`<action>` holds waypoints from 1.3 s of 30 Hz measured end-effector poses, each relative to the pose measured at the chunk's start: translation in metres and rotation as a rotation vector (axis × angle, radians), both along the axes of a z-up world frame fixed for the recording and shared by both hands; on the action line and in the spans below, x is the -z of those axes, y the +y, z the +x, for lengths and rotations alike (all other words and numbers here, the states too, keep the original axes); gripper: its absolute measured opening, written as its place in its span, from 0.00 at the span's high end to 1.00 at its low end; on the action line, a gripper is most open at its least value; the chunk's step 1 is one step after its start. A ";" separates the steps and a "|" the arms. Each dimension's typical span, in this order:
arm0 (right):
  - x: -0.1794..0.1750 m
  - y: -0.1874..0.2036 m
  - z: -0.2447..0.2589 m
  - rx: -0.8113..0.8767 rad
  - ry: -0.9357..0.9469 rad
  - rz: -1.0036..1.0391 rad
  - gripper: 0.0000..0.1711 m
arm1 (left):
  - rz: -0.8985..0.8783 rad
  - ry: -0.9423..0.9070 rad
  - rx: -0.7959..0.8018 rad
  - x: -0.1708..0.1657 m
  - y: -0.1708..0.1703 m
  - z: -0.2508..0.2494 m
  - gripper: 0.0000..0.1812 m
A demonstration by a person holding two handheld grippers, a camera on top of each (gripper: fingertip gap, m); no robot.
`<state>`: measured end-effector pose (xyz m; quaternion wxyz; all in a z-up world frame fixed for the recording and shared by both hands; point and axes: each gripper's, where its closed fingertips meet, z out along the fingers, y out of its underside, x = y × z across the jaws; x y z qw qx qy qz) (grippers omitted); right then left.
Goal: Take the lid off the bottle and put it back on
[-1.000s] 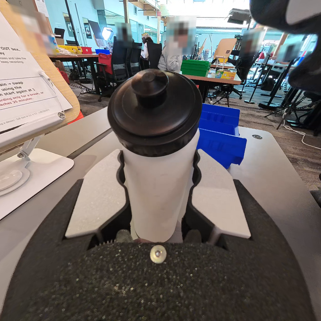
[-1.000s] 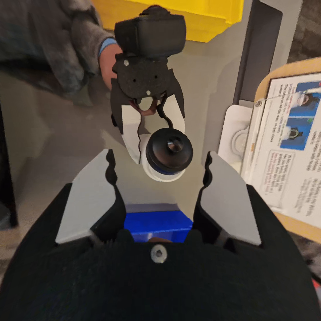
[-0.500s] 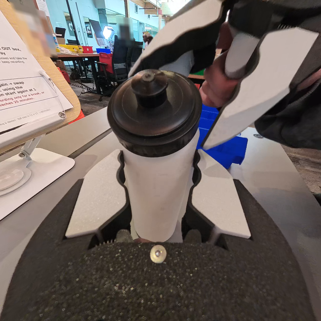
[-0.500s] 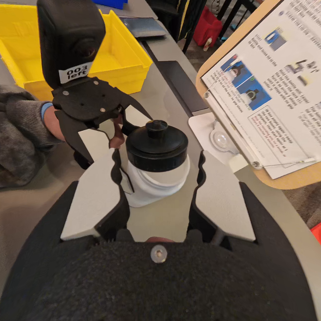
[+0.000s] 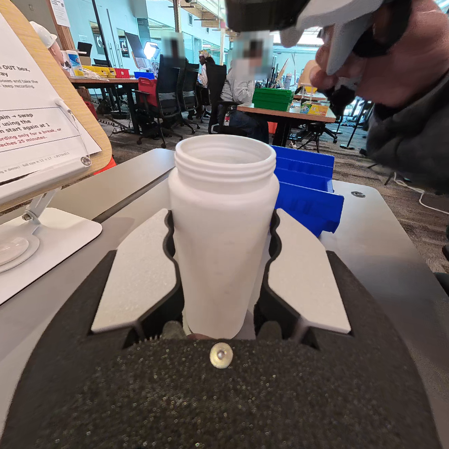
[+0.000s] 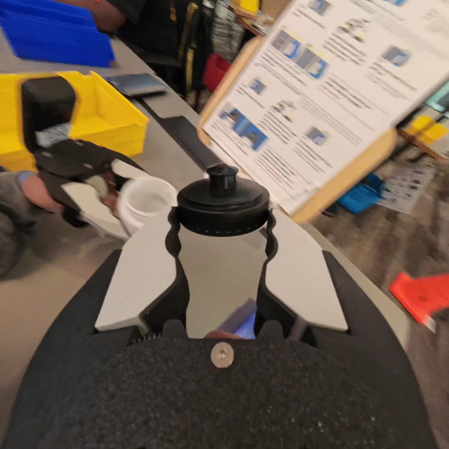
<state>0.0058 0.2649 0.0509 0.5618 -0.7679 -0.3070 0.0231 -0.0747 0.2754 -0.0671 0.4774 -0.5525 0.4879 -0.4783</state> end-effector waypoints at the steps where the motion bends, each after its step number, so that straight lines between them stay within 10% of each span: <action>1: 0.003 -0.004 0.027 0.063 -0.024 -0.020 0.60 | -0.001 0.000 0.000 0.000 0.000 0.000 0.58; 6: 0.099 -0.042 0.146 0.370 -0.007 -0.327 0.60 | 0.007 0.015 0.004 0.000 0.000 -0.001 0.58; 11: 0.205 -0.102 0.143 0.321 0.029 -0.675 0.59 | -0.007 0.002 0.012 0.000 0.000 0.000 0.58; 17: 0.245 -0.126 0.146 0.350 0.011 -0.820 0.59 | -0.008 0.005 0.016 0.001 0.000 0.000 0.58; 28: 0.260 -0.149 0.161 0.405 0.096 -1.063 0.59 | -0.007 0.011 0.016 0.001 0.000 0.000 0.58; 39: 0.200 -0.124 0.145 0.320 0.095 -0.741 0.58 | -0.005 0.015 0.026 0.001 -0.001 -0.001 0.58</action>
